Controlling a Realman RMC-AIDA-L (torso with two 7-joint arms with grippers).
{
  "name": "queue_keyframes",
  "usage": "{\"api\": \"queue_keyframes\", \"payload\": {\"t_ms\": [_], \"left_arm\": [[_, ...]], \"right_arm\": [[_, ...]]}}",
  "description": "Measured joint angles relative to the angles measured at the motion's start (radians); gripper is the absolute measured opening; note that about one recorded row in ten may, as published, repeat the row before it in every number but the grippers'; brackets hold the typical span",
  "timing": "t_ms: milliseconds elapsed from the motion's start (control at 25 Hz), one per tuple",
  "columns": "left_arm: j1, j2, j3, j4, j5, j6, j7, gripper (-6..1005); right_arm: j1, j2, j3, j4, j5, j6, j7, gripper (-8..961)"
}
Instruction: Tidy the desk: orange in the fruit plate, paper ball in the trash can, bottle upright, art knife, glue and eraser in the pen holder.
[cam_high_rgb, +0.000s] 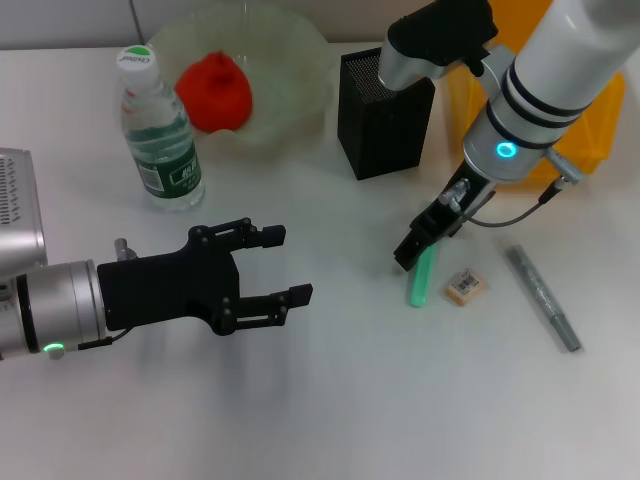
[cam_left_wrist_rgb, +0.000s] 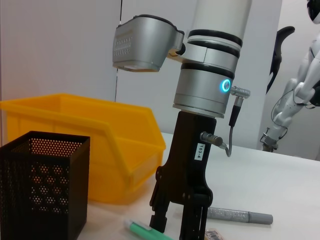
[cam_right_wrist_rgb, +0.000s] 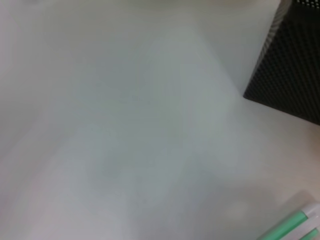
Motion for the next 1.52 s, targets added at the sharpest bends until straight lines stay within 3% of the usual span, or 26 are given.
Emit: {"api": "queue_keyframes", "payload": {"t_ms": [480,720,1160,1520], "left_arm": [[-0.001,0.000,0.000,0.000,0.000,0.000,0.000,783],[-0.002,0.000,0.000,0.000,0.000,0.000,0.000,783],[-0.001,0.000,0.000,0.000,0.000,0.000,0.000,783],[0.000,0.000,0.000,0.000,-0.002,0.000,0.000,783]], "right_arm": [[-0.001,0.000,-0.011,0.000,0.003,0.000,0.000,820],[-0.001,0.000,-0.011,0.000,0.003,-0.003,0.000,641],[-0.002,0.000,-0.012,-0.005,0.003,-0.007,0.000,412],[-0.002,0.000,-0.012,-0.005,0.003,-0.006,0.000,382]]}}
